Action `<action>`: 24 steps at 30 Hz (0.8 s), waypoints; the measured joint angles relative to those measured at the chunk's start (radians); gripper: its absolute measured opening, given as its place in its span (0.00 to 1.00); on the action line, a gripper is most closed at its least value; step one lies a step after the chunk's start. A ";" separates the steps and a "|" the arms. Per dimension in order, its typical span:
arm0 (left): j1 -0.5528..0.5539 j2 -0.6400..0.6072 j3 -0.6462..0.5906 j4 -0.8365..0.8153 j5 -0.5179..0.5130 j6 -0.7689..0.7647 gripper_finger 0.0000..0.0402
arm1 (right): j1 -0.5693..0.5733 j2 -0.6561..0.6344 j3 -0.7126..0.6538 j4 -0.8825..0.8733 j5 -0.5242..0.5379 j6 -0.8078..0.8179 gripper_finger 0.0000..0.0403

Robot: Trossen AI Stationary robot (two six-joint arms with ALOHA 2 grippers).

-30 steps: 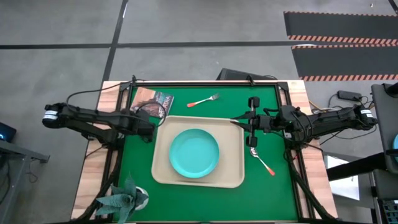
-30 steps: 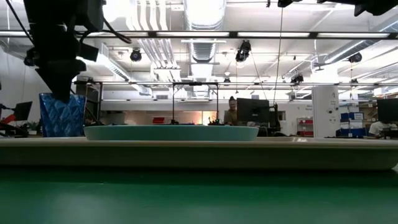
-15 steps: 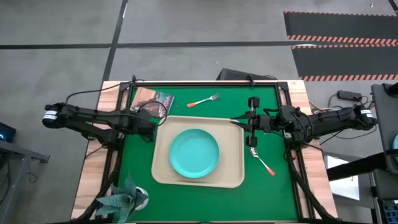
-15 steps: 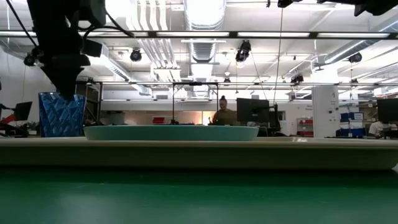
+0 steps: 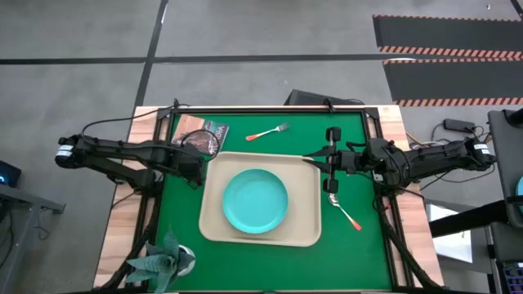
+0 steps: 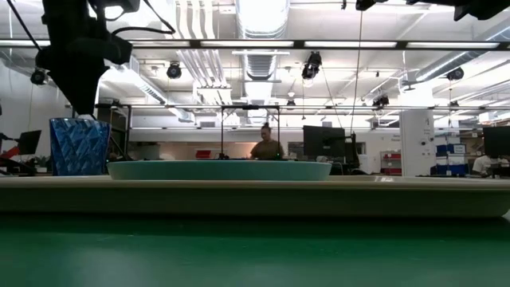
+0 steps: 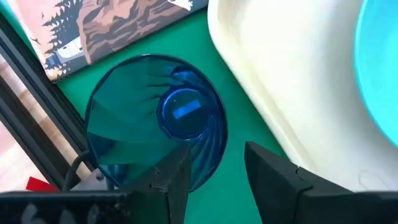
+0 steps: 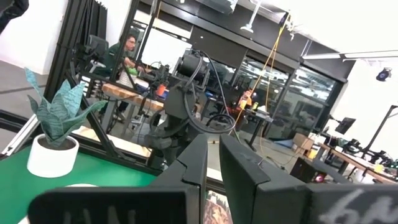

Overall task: Pick and place plate/cup/fork/spoon on tray
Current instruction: Put the blue glass on the white tray to the top left of the blue plate

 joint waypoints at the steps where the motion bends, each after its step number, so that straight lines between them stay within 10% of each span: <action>1: 0.000 0.000 -0.007 0.002 0.000 0.000 0.33 | 0.000 0.000 0.000 -0.001 0.000 0.000 0.08; 24: -0.001 0.050 -0.114 0.050 -0.025 -0.018 0.20 | 0.000 0.000 0.000 -0.006 0.000 -0.003 0.08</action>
